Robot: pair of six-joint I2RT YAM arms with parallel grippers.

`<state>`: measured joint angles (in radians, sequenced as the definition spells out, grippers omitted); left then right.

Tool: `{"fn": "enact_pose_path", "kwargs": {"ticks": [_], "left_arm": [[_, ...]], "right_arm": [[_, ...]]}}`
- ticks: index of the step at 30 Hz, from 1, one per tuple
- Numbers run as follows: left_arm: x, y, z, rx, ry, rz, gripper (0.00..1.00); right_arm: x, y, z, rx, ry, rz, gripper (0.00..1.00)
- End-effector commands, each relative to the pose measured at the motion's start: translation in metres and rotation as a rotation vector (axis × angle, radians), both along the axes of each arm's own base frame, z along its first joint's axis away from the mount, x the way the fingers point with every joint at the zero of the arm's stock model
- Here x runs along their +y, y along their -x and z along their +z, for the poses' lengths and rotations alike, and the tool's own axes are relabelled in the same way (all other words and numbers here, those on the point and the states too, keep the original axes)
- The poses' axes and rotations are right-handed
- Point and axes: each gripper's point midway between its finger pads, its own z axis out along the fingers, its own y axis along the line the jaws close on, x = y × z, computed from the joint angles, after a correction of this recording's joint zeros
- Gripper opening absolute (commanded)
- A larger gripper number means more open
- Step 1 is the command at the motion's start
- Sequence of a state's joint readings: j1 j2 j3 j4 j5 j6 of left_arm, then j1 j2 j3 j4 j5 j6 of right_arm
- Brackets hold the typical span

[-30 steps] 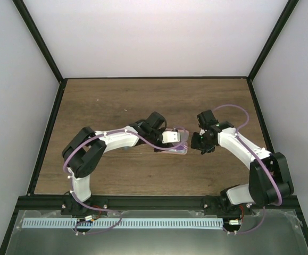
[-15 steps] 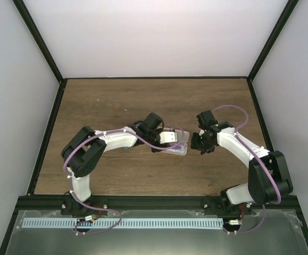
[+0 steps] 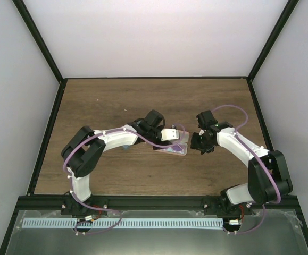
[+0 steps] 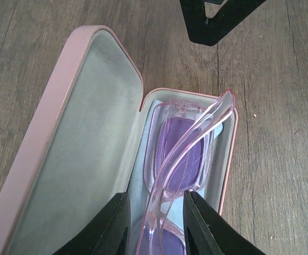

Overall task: Organize the sunglasses
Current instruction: Place the sunglasses in the sunglasses case.

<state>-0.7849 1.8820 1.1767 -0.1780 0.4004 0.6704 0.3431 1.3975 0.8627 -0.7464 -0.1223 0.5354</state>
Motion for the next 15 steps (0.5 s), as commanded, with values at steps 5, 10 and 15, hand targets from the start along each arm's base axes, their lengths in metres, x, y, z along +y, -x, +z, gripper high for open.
{"fn": "enact_pose_path", "kwargs": {"ticks": [5,10,15], "left_arm": [[0.002,0.004,0.035,-0.032,0.054,0.000,0.30],[0.011,0.005,0.067,-0.057,0.077,0.042,0.30],[0.025,0.004,0.074,-0.003,0.075,0.167,0.34]], "right_arm": [[0.006,-0.017,0.025,-0.092,-0.044,0.005,0.40],[0.028,-0.028,0.070,-0.216,-0.190,0.048,0.24],[0.065,-0.026,0.096,-0.254,-0.415,0.140,0.04]]}}
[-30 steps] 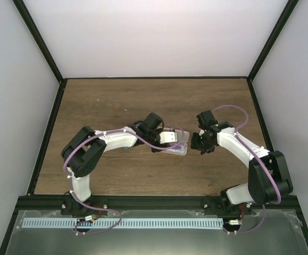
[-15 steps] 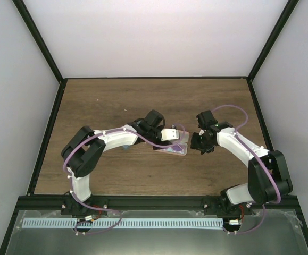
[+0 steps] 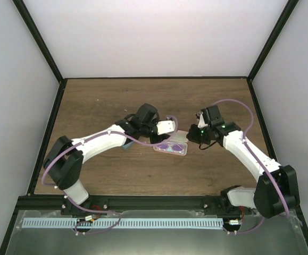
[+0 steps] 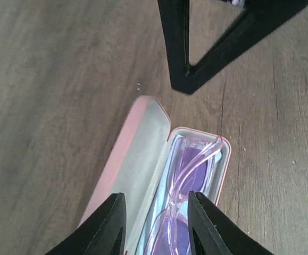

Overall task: Organize the sunglasses
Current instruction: Place the sunglasses in the sunglasses case, then adjust the sunglasses in the sunglasses case.

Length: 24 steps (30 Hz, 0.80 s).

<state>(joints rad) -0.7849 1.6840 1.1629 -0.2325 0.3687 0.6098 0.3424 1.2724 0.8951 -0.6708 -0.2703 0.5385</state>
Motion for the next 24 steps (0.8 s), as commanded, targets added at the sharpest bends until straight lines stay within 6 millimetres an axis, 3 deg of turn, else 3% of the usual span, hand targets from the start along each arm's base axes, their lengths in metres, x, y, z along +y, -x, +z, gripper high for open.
{"fn": "enact_pose_path", "kwargs": {"ticks": [1,7,13,24], "left_arm": [[0.018,0.001,-0.003,0.088,-0.009,0.133,0.34],[0.031,0.017,-0.026,0.241,0.001,0.236,0.22],[0.049,0.017,-0.056,0.267,-0.064,0.335,0.21],[0.050,0.012,-0.072,0.303,-0.094,0.392,0.21]], "right_arm": [[0.040,-0.008,0.039,-0.088,-0.243,0.114,0.02],[0.066,-0.007,0.026,-0.065,-0.324,0.191,0.01],[0.079,-0.007,0.002,-0.008,-0.343,0.204,0.01],[0.068,0.006,-0.042,0.073,-0.288,0.165,0.01]]}}
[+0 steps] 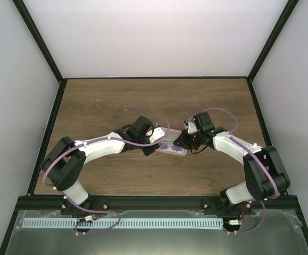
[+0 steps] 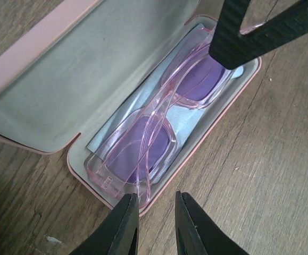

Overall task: Organize the sunglasses
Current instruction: Adjust the sunglasses in the sunglasses case.

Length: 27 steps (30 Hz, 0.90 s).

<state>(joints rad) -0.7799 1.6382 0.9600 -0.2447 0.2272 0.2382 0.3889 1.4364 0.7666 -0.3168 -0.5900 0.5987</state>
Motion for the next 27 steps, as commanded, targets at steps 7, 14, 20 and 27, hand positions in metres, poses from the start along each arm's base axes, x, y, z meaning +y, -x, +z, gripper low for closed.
{"fn": "enact_pose_path", "kwargs": {"ticks": [7,14,20,27], "left_arm": [[-0.004,-0.009,-0.004,0.000,-0.008,0.026,0.21],[-0.004,-0.011,0.000,-0.007,-0.012,0.028,0.21],[-0.002,-0.012,0.004,-0.021,-0.015,0.030,0.21],[-0.004,-0.014,0.014,-0.033,0.001,0.034,0.21]], "right_arm": [[-0.005,0.003,-0.027,0.028,0.046,-0.011,0.01],[-0.004,-0.004,-0.034,0.031,0.067,-0.014,0.01],[-0.006,0.002,-0.060,0.101,0.088,-0.013,0.01],[-0.003,-0.002,-0.057,0.086,0.075,-0.011,0.01]]}}
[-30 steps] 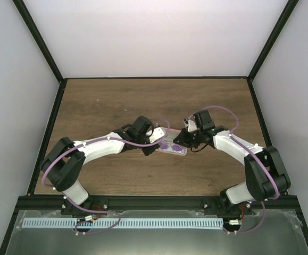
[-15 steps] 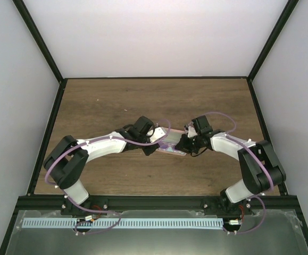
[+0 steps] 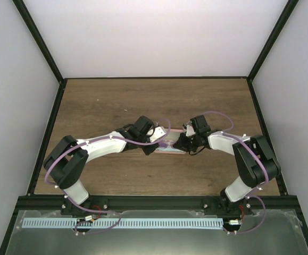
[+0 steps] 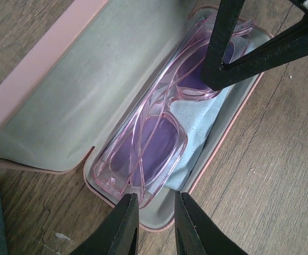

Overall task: Organize the sunglasses
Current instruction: Adjust the sunglasses in the sunglasses case.

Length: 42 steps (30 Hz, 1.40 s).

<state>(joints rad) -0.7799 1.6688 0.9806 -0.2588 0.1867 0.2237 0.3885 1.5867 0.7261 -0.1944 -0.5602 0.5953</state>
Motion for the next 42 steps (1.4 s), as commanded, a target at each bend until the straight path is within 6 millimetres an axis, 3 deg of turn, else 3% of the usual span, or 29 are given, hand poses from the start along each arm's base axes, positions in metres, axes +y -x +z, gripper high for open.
{"fn": "enact_pose_path", "kwargs": {"ticks": [1,14,23,30,37,42], "left_arm": [[-0.007,-0.006,0.020,-0.032,0.033,-0.002,0.21],[-0.007,-0.009,0.006,-0.014,0.013,0.031,0.21],[0.008,-0.011,-0.022,-0.008,-0.039,0.119,0.21],[-0.001,-0.010,-0.035,0.010,-0.055,0.101,0.21],[-0.009,-0.012,-0.037,0.014,-0.049,0.104,0.21],[-0.001,-0.016,-0.031,-0.023,-0.078,0.123,0.21]], "right_arm": [[0.000,0.002,-0.003,0.022,0.017,0.004,0.01],[0.002,0.001,0.062,-0.136,-0.032,0.030,0.06],[-0.004,-0.002,0.072,-0.164,-0.005,0.015,0.06],[-0.005,-0.002,0.067,-0.157,0.013,0.027,0.06],[-0.006,-0.004,0.073,-0.173,0.023,0.028,0.06],[-0.006,-0.008,0.081,-0.196,0.026,0.031,0.06]]}}
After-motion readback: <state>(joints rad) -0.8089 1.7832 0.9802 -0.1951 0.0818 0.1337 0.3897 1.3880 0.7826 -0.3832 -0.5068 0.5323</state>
